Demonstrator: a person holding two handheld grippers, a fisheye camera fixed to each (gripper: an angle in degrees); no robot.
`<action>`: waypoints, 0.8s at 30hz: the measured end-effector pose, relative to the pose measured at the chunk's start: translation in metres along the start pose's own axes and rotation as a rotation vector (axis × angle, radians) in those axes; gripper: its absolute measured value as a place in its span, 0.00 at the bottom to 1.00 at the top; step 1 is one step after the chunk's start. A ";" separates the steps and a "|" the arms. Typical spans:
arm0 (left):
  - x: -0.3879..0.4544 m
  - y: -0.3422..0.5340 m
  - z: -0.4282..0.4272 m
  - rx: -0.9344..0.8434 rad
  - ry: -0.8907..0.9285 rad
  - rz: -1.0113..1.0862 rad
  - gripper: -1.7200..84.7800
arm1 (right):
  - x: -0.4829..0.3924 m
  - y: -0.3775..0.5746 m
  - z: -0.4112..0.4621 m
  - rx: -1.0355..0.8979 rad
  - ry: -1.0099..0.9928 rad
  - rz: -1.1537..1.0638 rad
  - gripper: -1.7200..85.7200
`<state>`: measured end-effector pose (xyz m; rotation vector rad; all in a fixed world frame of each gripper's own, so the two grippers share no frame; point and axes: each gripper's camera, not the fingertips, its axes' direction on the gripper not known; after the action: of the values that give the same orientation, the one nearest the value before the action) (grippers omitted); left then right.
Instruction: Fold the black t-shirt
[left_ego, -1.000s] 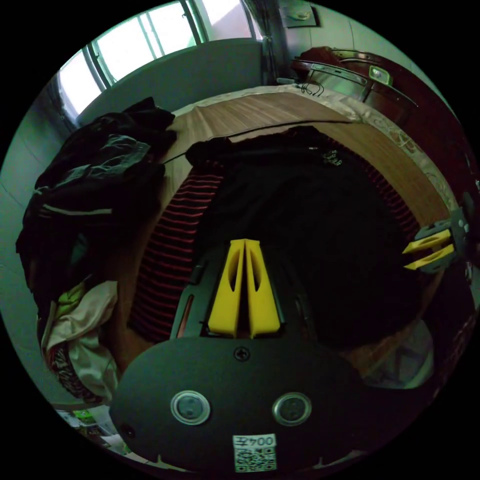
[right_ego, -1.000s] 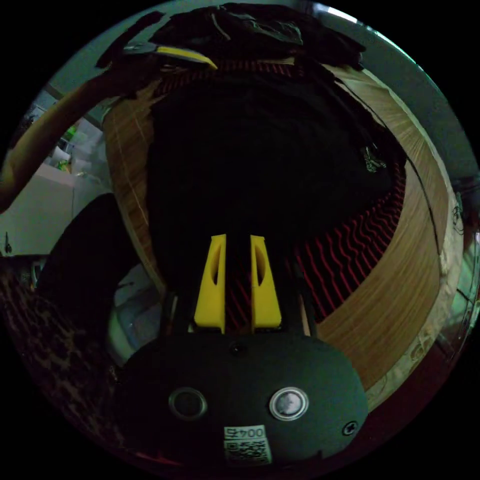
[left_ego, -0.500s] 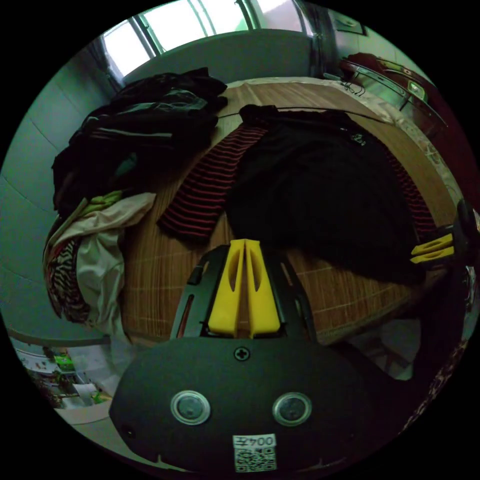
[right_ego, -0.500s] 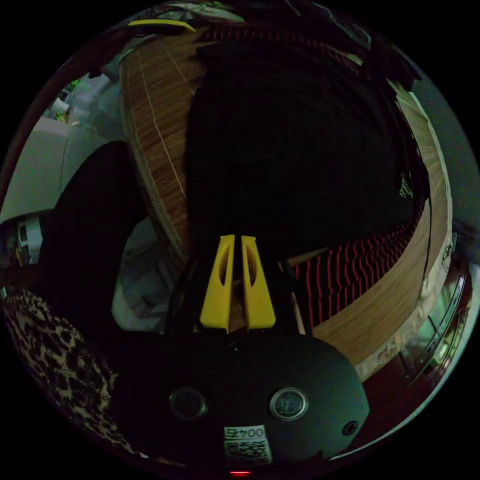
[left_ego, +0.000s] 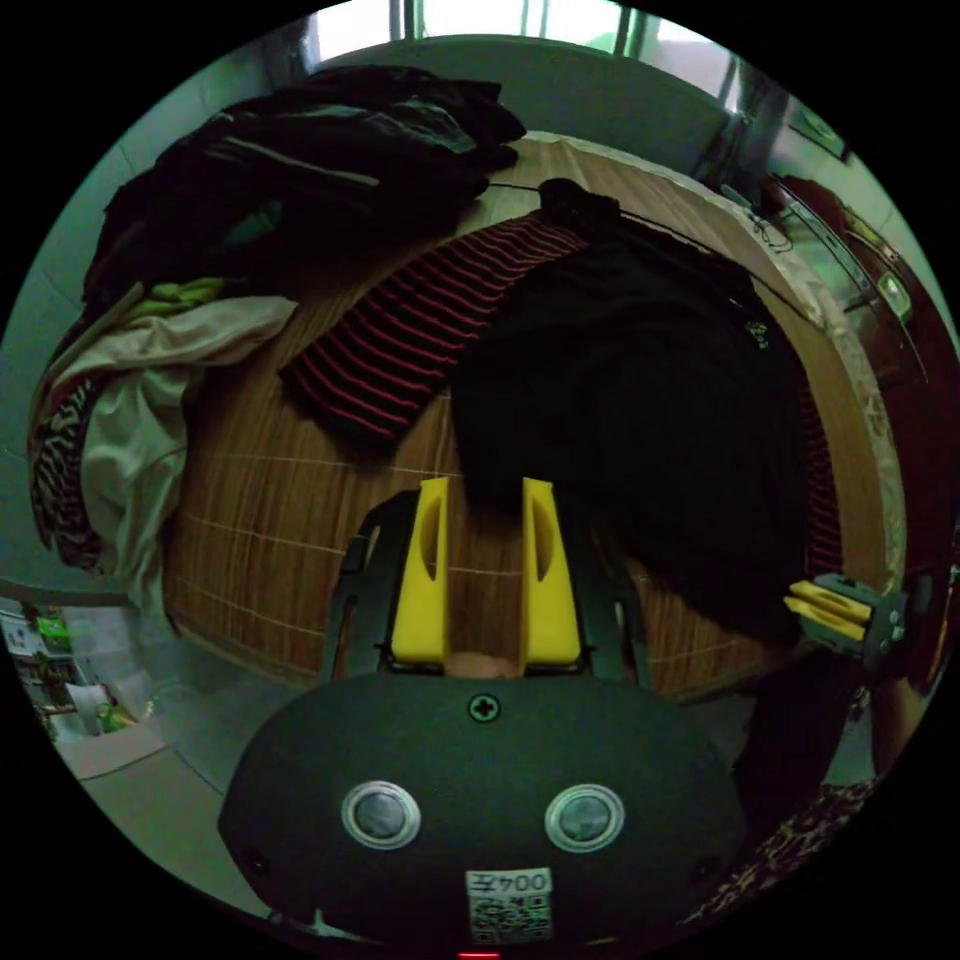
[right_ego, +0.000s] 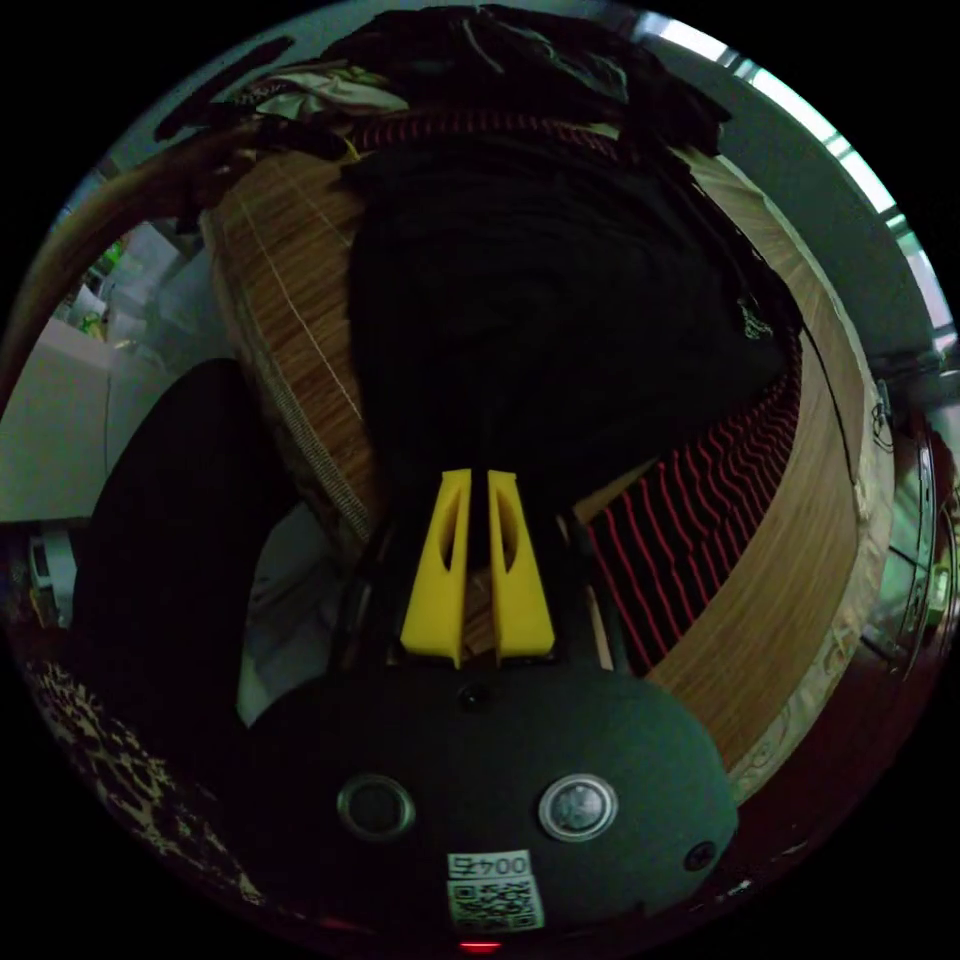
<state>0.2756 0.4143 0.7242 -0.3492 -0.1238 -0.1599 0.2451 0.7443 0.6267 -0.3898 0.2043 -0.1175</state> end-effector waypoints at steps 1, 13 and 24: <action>-0.001 0.001 0.003 -0.001 0.007 -0.003 0.15 | 0.001 0.003 -0.001 0.004 -0.014 0.005 0.09; 0.035 0.020 -0.024 0.053 -0.142 0.135 0.05 | -0.009 0.048 -0.010 0.015 0.048 -0.085 0.08; 0.072 0.099 -0.078 -0.073 -0.062 0.308 0.04 | 0.059 0.143 -0.034 -0.153 -0.018 -0.167 0.04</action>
<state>0.3706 0.4697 0.6297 -0.4417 -0.1244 0.1511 0.3053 0.8542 0.5302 -0.5603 0.1628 -0.2641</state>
